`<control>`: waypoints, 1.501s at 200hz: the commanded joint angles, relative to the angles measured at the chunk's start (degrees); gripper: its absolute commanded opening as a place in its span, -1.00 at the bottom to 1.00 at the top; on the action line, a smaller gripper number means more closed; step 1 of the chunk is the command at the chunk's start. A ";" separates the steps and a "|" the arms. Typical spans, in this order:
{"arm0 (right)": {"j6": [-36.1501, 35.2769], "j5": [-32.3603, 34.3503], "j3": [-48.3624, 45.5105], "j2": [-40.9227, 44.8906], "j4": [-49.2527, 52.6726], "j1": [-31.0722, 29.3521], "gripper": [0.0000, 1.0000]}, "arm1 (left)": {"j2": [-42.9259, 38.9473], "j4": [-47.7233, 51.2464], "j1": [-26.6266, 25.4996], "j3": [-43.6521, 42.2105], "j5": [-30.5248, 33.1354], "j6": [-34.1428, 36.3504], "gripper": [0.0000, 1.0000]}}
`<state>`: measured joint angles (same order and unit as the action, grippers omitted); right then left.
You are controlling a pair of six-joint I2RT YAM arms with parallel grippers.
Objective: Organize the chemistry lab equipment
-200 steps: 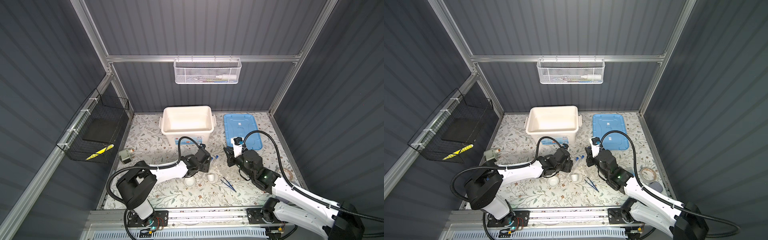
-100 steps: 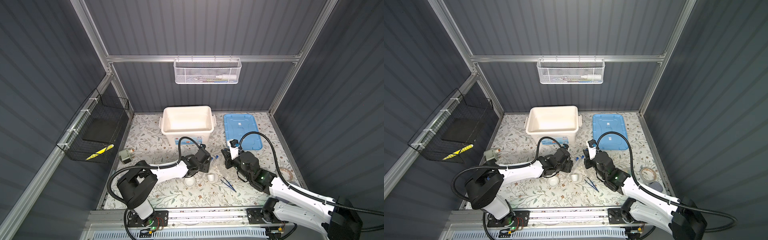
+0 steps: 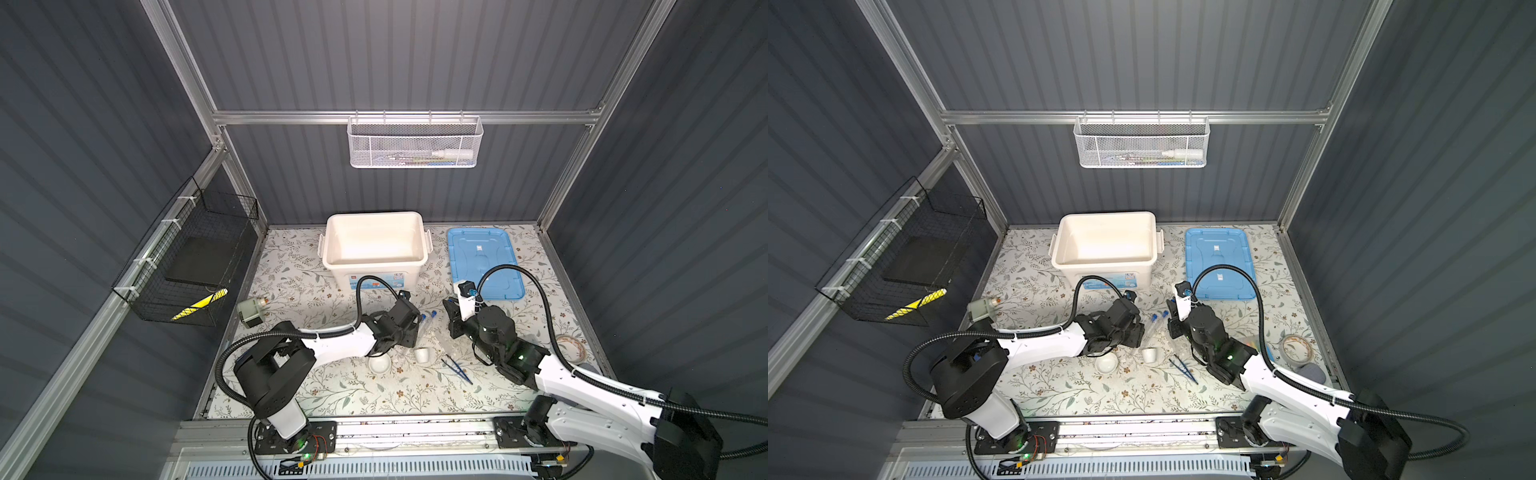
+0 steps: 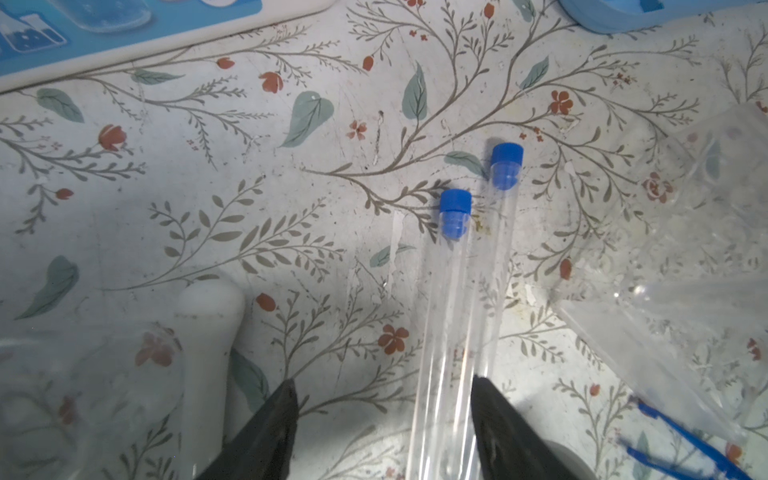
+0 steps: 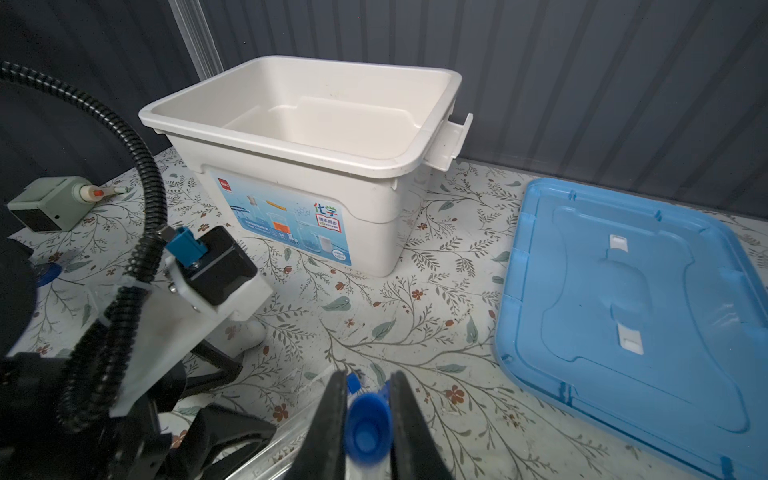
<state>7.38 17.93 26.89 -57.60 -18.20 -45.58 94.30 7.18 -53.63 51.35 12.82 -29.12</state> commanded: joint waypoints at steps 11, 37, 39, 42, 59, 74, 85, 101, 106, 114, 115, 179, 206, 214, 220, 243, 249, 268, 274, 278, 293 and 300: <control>-0.51 2.49 -1.77 -0.49 -2.45 -0.45 -0.67 | -0.68 -0.98 0.36 -0.71 -0.91 0.36 0.35; -0.53 2.24 -1.94 -1.28 -3.51 -0.47 -0.67 | -0.70 -1.03 0.32 -0.72 -0.93 0.54 0.35; -0.52 2.14 -1.94 -1.33 -3.51 -0.47 -0.67 | -0.70 -1.05 0.35 -0.68 -0.90 0.56 0.35; -0.52 2.00 -1.95 -1.44 -3.51 -0.52 -0.67 | -0.70 -1.03 0.31 -0.72 -0.94 0.56 0.35; -0.66 1.23 -2.02 -2.09 -3.68 -0.47 -0.66 | -0.70 -0.96 0.28 -0.53 -0.92 0.77 0.35; -0.61 1.22 -2.26 -2.18 -3.63 -0.64 -0.65 | -0.61 -0.85 0.30 -0.39 -0.94 0.90 0.34; -0.63 1.48 -2.71 -1.99 -4.07 -0.73 -0.65 | -0.63 -0.93 0.32 -0.53 -0.90 0.89 0.34; -1.29 1.67 -3.33 -1.99 -5.07 -1.23 -0.63 | -0.37 -0.94 0.30 -0.41 -0.98 0.89 0.34; -1.59 1.73 -3.41 -2.11 -5.25 -1.46 -0.63 | -0.28 -0.94 0.30 -0.39 -1.01 0.90 0.34; -2.06 2.07 -3.59 -2.32 -5.49 -1.87 -0.61 | -0.19 -0.94 0.31 -0.30 -1.07 0.91 0.33; -2.17 2.13 -3.64 -2.33 -5.55 -1.92 -0.62 | -0.18 -0.94 0.34 -0.30 -1.10 0.91 0.33; -3.05 5.23 -5.88 -2.32 -7.47 -4.33 -0.56 | -0.18 -1.11 0.30 -0.62 -1.19 0.96 0.33; -2.73 6.17 -7.01 -1.32 -7.42 -5.02 -0.55 | -0.08 -1.38 0.32 -0.76 -1.20 0.95 0.33; -2.55 6.28 -7.35 -1.00 -7.24 -5.13 -0.54 | 0.05 -1.39 0.32 -0.75 -1.22 0.90 0.33; -2.41 6.42 -7.56 -0.77 -7.06 -5.22 -0.54 | 0.07 -1.46 0.32 -0.72 -1.29 0.90 0.33; -2.28 6.76 -8.00 0.40 -6.02 -5.68 -0.53 | 0.18 -1.52 0.23 -0.73 -1.37 0.91 0.32; -2.29 6.94 -8.10 0.69 -5.82 -5.82 -0.53 | 0.27 -1.56 0.34 -0.78 -1.45 0.90 0.32; -2.28 6.99 -8.28 0.99 -5.56 -5.97 -0.49 | 0.57 -1.71 0.28 -0.83 -1.56 0.91 0.32; -2.28 6.95 -8.19 0.85 -5.41 -5.96 -0.49 | 0.75 -1.81 0.31 -0.82 -1.74 0.86 0.32; -2.32 6.82 -8.18 0.76 -5.30 -5.97 -0.49 | 0.86 -1.82 0.23 -0.76 -1.82 0.91 0.32; -2.20 6.46 -8.00 0.50 -5.27 -5.99 -0.49 | 1.31 -1.82 0.21 -0.64 -2.31 0.91 0.31; -1.94 6.41 -7.92 0.48 -5.27 -6.01 -0.49 | 1.49 -1.90 0.25 -0.50 -2.47 0.78 0.31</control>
<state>4.97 23.49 19.07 -57.30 -24.10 -51.29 94.39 6.07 -53.63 51.03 11.75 -28.95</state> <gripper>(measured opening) 0.257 0.660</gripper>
